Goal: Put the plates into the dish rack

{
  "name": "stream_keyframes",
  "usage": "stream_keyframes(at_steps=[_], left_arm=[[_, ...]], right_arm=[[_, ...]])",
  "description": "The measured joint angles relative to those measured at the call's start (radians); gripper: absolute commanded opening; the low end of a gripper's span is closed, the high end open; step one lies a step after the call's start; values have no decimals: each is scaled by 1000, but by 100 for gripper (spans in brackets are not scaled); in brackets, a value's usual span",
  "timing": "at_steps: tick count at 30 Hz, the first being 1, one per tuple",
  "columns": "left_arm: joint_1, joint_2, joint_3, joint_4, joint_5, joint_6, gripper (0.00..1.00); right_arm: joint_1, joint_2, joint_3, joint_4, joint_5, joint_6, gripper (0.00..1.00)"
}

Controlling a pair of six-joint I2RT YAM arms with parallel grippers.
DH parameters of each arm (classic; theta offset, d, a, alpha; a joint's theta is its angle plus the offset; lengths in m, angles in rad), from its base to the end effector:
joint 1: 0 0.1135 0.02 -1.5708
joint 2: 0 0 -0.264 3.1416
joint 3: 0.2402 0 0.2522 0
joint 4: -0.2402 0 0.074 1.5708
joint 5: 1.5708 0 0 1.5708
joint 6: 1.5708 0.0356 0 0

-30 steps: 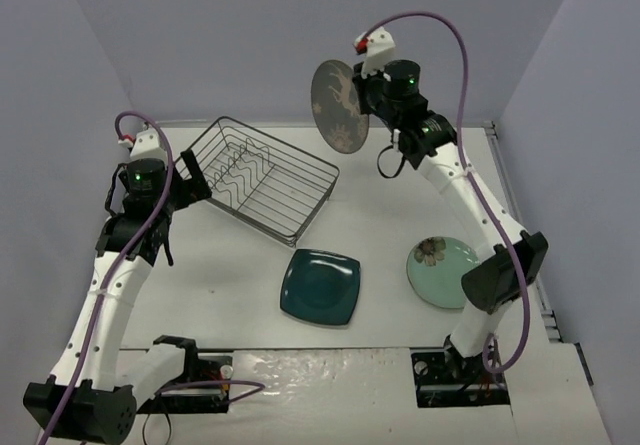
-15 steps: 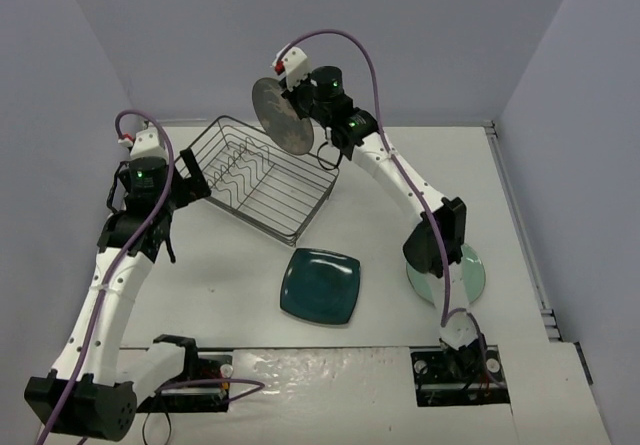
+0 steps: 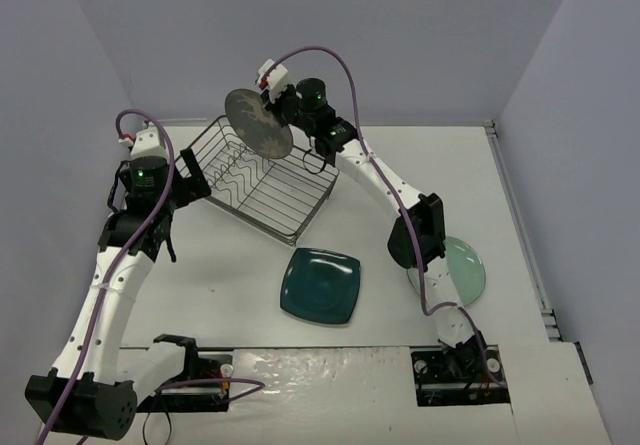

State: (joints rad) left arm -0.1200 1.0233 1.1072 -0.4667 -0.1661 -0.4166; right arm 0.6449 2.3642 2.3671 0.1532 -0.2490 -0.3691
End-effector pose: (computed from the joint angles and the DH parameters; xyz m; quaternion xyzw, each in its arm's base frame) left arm 0.2220 -0.0208 0.3785 -0.1679 0.8099 -0.0816 0.5560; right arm 0.4424 0.3437 0.3763 -0.3956 0.5178 0.1836 0.7360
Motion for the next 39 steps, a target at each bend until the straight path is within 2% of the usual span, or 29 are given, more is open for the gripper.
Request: stream_keyframes(at_steps=[20,39], left_arm=[[0,7,0,0,-11,0,97],[0,28,0,-1,-15,0,97]], right_arm=[[19,38,17,69,8,-89,0],[24,135,32,95,1,-85,0]])
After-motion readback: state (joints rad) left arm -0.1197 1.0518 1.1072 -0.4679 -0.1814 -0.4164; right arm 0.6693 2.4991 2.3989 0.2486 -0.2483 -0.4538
